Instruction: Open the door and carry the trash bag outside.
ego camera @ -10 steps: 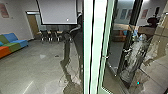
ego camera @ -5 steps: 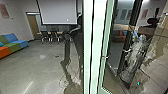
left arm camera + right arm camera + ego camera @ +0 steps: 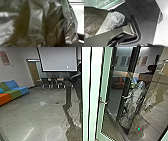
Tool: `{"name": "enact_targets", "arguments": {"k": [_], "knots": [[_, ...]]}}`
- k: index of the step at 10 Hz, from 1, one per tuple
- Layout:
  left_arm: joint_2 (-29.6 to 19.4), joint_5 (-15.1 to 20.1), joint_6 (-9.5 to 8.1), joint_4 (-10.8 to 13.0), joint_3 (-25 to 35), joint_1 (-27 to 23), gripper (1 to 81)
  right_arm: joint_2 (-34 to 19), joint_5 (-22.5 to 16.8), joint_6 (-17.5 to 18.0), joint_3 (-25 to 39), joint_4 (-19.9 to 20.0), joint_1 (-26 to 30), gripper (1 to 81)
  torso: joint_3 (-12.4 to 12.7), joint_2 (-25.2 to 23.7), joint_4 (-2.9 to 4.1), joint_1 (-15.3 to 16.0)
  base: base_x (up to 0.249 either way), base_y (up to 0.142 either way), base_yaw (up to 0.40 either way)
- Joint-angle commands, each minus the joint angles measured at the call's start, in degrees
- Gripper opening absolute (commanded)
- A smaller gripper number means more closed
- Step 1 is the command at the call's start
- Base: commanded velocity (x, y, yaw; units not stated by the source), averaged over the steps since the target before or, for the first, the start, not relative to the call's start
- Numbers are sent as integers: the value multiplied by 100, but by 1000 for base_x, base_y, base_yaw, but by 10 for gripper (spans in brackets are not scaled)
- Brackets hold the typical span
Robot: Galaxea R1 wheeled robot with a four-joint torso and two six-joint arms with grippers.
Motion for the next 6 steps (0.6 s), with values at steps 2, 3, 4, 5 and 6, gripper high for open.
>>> {"name": "enact_targets", "arguments": {"k": [2, 3, 4, 5, 6], "knots": [[4, 347, 58, 54, -10, -357, 10, 44, -216, -14, 50, 44, 304, 811, 0, 0, 0, 1, -87, 0, 0], [4, 356, 58, 62, -10, -366, 10, 52, -216, -22, 58, 44, 312, 811, 0, 0, 0, 1, -87, 0, 0], [4, 347, 58, 62, -10, -357, 10, 52, -216, -23, 50, 35, 304, 811, 0, 0, 0, 1, -87, 0, 0], [4, 347, 58, 62, -10, -357, 10, 61, -216, -23, 50, 35, 304, 811, 0, 0, 0, 1, -89, 0, 0], [4, 356, 58, 62, -10, -366, 10, 61, -216, -23, 50, 35, 304, 811, 0, 0, 0, 1, -89, 0, 0]]}}
